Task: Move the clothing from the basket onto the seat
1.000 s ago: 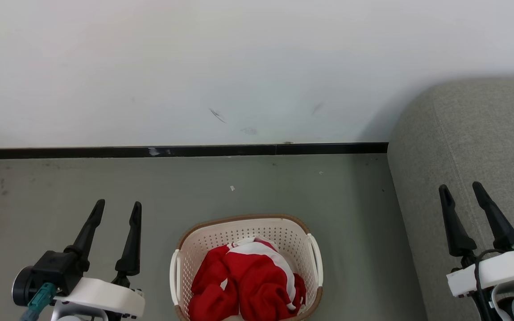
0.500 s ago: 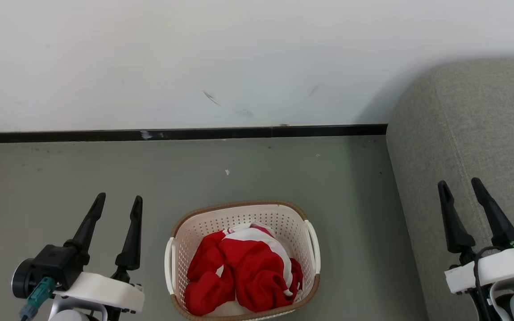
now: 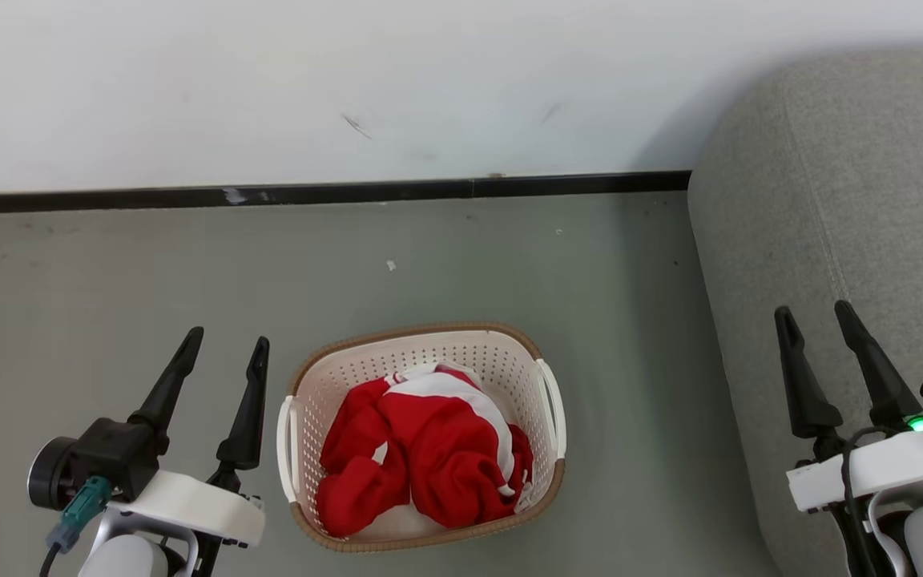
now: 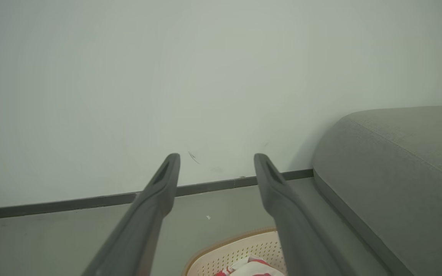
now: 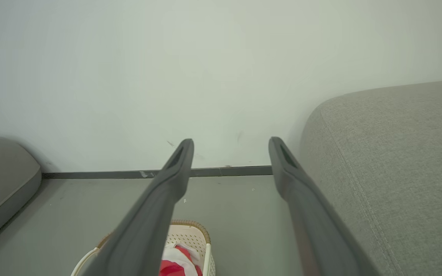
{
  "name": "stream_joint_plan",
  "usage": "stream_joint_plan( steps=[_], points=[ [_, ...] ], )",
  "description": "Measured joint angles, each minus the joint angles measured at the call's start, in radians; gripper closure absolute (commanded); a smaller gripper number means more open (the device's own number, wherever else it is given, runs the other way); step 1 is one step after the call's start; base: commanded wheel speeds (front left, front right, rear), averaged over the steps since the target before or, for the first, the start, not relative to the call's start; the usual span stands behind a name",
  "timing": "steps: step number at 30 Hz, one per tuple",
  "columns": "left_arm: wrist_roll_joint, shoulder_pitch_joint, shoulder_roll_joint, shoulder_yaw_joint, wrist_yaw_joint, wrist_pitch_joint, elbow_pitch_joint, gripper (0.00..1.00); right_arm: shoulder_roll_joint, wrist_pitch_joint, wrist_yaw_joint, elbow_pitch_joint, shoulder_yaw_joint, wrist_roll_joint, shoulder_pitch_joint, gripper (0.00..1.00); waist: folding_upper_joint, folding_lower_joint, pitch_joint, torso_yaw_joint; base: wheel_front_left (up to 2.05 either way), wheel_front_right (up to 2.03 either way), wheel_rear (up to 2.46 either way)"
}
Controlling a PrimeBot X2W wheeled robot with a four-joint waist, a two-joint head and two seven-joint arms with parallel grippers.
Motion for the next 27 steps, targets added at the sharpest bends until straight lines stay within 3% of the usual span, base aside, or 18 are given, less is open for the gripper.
stream_joint_plan(
  steps=[27],
  points=[
    [0.074,-0.13,0.054,-0.082,-0.026,0.033,0.086,0.0,0.03,0.0,0.0,-0.025,0.015,0.015,-0.091,0.0,0.0,0.0,0.191,-0.065,0.0,0.0,0.0]
  ],
)
